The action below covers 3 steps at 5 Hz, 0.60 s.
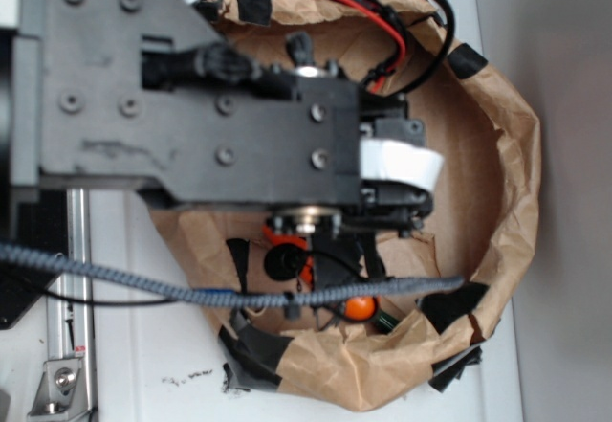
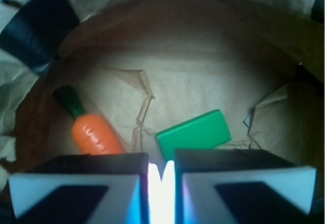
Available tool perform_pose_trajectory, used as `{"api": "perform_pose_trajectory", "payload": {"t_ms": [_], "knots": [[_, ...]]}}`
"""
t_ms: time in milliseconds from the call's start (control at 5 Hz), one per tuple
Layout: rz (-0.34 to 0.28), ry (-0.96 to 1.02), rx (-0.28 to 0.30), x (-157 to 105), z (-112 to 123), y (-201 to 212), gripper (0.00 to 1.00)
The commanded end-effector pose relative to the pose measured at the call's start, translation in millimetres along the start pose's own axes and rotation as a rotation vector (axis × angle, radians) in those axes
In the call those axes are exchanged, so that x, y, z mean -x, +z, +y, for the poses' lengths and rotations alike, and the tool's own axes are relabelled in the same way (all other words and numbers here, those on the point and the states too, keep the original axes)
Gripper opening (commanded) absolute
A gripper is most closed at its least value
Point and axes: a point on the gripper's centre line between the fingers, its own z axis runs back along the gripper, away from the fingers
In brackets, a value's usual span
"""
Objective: Grab the green ball.
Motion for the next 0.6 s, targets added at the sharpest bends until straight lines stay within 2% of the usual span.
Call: {"api": "perform_pose_trajectory", "payload": {"t_ms": [0,200,400], "knots": [[-0.017,-0.246,0.013,12.4,50.5,3.0,1.00],[0.028,-0.286,-0.004,26.5,75.3,-6.1,1.00],[0.091,-0.321,-0.055,39.5,74.6,-20.6,1.00]]}}
